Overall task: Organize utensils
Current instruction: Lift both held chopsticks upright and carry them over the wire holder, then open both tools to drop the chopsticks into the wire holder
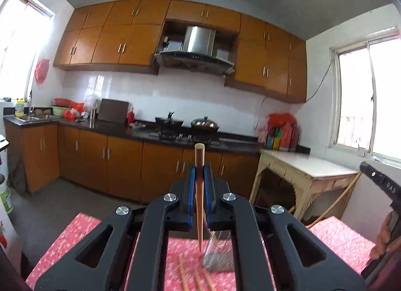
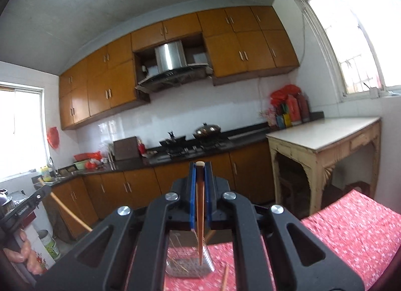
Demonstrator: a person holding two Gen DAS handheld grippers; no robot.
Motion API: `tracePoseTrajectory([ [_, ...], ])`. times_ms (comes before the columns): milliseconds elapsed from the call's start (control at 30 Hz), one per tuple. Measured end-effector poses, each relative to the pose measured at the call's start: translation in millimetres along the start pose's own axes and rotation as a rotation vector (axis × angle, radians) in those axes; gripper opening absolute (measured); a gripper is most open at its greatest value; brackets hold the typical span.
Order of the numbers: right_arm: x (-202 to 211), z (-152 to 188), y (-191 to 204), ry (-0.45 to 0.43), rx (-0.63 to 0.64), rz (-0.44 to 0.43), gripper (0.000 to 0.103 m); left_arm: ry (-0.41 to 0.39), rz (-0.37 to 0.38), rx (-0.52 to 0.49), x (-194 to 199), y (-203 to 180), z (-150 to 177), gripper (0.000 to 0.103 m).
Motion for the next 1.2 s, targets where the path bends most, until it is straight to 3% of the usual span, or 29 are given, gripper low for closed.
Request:
tracePoseTrajectory([
  [300,-59,-14,28,-0.023,0.027,-0.014,0.007,0.023,0.035,0.027,-53,-29,-8,0.007],
  [533,-111,14,31,0.057,0.037,-0.014,0.007,0.066,0.023,0.036,-94,-33,13,0.007],
  [967,-156,57,26,0.192,-0.008,-0.046,0.007,0.134,-0.007,0.039,-130,-31,41,0.007],
  [1200,-176,77,18,0.266,-0.012,-0.021,0.008,0.198,-0.009,0.037,-144,-27,50,0.007],
])
Point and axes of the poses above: each gripper's, at about its wrist camera, not at the fingertips, and x roughly against the way its jaws point, y to its left, z to its underside, the point moved 4 cm from there along -x, roughly the way its jaws point, and after that the axes turned 3 degrees about y, right-handed, at the moved point
